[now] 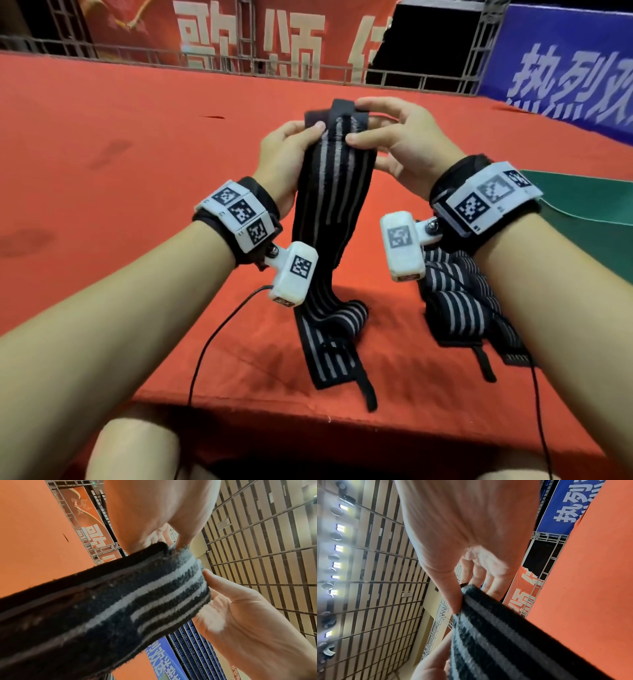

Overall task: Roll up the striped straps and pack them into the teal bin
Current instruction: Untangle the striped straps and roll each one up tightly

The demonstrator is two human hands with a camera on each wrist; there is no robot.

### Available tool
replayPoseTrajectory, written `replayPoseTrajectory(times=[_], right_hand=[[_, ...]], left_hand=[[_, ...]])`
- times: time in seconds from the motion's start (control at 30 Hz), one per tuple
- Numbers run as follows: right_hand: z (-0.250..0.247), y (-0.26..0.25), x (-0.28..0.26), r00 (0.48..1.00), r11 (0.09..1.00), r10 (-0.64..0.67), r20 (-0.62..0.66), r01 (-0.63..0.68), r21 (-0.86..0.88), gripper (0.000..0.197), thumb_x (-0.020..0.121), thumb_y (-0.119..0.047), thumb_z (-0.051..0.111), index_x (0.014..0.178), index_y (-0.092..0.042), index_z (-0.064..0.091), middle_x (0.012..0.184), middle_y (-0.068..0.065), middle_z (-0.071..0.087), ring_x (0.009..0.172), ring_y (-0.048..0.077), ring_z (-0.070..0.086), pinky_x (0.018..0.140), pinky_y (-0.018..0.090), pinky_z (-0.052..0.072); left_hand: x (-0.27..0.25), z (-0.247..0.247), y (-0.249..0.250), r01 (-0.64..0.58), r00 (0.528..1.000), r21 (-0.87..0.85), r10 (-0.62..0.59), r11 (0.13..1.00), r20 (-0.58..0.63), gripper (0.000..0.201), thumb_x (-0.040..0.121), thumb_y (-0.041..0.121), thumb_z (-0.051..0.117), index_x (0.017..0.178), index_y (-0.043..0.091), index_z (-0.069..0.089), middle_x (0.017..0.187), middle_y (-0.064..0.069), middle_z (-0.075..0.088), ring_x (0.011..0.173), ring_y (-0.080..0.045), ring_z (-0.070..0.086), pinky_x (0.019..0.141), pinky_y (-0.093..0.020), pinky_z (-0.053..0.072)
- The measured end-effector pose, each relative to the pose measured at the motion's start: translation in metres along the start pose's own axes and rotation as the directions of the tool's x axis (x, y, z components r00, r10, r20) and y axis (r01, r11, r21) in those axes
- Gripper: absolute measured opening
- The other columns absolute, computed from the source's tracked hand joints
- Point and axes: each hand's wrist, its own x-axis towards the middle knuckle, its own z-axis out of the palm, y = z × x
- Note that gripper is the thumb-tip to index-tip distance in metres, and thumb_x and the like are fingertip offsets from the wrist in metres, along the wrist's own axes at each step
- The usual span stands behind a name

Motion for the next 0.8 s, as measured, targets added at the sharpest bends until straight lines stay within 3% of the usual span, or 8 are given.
replayPoseTrajectory(times=[0.17, 0.23, 0.33, 0.4, 0.47, 0.53, 0.6, 0.8], right_hand=[[-0.005, 0.003, -0.004, 0.998, 0.999, -0.035, -0.055, 0.036, 0.013, 0.050, 0.080, 0.017, 0.072, 0.122, -0.006, 0.059, 0.115, 0.015, 0.074, 0.099, 0.026, 0.074, 0.087, 0.042, 0.062], [-0.011, 0.002, -0.003, 0.993, 0.996, -0.064, -0.099, 0.070, 0.057, 0.049, 0.077, 0.015, 0.071, 0.119, -0.008, 0.062, 0.115, 0.014, 0.071, 0.093, 0.023, 0.073, 0.080, 0.037, 0.061], [-0.018, 0.005, -0.002, 0.982, 0.989, -0.083, -0.169, 0.102, 0.110, 0.043, 0.077, 0.012, 0.071, 0.113, -0.011, 0.065, 0.113, 0.006, 0.068, 0.084, 0.019, 0.070, 0.075, 0.036, 0.055], [-0.016, 0.011, -0.004, 0.988, 0.989, -0.081, -0.133, 0.096, 0.114, 0.037, 0.080, 0.008, 0.074, 0.112, -0.010, 0.066, 0.107, 0.004, 0.070, 0.082, 0.019, 0.070, 0.074, 0.037, 0.054], [-0.007, 0.020, -0.007, 0.990, 0.990, -0.089, -0.108, 0.100, 0.098, 0.029, 0.086, 0.004, 0.075, 0.110, -0.010, 0.066, 0.100, 0.003, 0.072, 0.081, 0.015, 0.072, 0.070, 0.031, 0.057], [0.002, 0.034, -0.010, 0.988, 0.988, -0.102, -0.117, 0.114, 0.101, 0.021, 0.089, 0.000, 0.074, 0.106, -0.012, 0.067, 0.093, 0.001, 0.074, 0.079, 0.012, 0.072, 0.065, 0.025, 0.057], [0.010, 0.048, -0.013, 0.986, 0.989, -0.107, -0.127, 0.118, 0.085, 0.020, 0.089, -0.001, 0.074, 0.104, -0.013, 0.068, 0.089, -0.002, 0.075, 0.080, 0.012, 0.072, 0.063, 0.024, 0.056], [0.021, 0.066, -0.016, 0.979, 0.994, -0.099, -0.177, 0.105, 0.027, 0.023, 0.087, -0.004, 0.079, 0.108, -0.011, 0.071, 0.105, 0.013, 0.076, 0.101, 0.029, 0.074, 0.090, 0.043, 0.060]], left_hand=[[-0.001, -0.003, 0.003, 0.015, 1.000, -0.011, -0.015, 1.000, -0.002, 0.005, 0.099, 0.011, 0.063, 0.096, 0.009, 0.067, 0.093, -0.011, 0.075, 0.082, -0.020, 0.072, 0.071, -0.032, 0.058], [-0.002, -0.005, 0.008, 0.008, 1.000, 0.004, -0.008, 1.000, -0.014, 0.004, 0.100, 0.012, 0.062, 0.097, 0.009, 0.065, 0.094, -0.009, 0.073, 0.079, -0.019, 0.072, 0.063, -0.028, 0.057], [-0.004, -0.007, 0.018, 0.021, 1.000, 0.016, -0.021, 1.000, -0.013, 0.007, 0.103, 0.011, 0.058, 0.096, 0.010, 0.060, 0.089, -0.008, 0.067, 0.054, -0.009, 0.065, 0.042, -0.014, 0.044], [-0.005, -0.006, 0.019, 0.025, 1.000, 0.027, -0.025, 0.999, -0.012, 0.007, 0.104, 0.010, 0.056, 0.097, 0.009, 0.059, 0.087, -0.007, 0.066, 0.049, -0.007, 0.062, 0.039, -0.012, 0.041], [-0.005, -0.004, 0.013, 0.010, 1.000, 0.011, -0.010, 1.000, -0.003, 0.008, 0.102, 0.010, 0.058, 0.106, 0.005, 0.064, 0.095, -0.012, 0.073, 0.070, -0.014, 0.072, 0.058, -0.022, 0.055], [-0.009, -0.005, 0.003, -0.018, 0.999, 0.016, 0.017, 1.000, 0.029, 0.022, 0.101, 0.010, 0.060, 0.120, 0.000, 0.066, 0.112, -0.018, 0.074, 0.095, -0.024, 0.073, 0.082, -0.036, 0.059], [-0.015, -0.005, -0.006, -0.015, 0.998, 0.020, 0.014, 1.000, 0.060, 0.027, 0.100, 0.012, 0.063, 0.124, 0.002, 0.067, 0.117, -0.020, 0.073, 0.098, -0.028, 0.071, 0.086, -0.038, 0.058], [-0.027, -0.005, -0.015, 0.062, 0.997, -0.003, -0.062, 0.998, 0.042, 0.028, 0.100, 0.012, 0.062, 0.122, -0.002, 0.067, 0.079, -0.006, 0.069, 0.054, -0.010, 0.062, 0.046, -0.018, 0.046]])
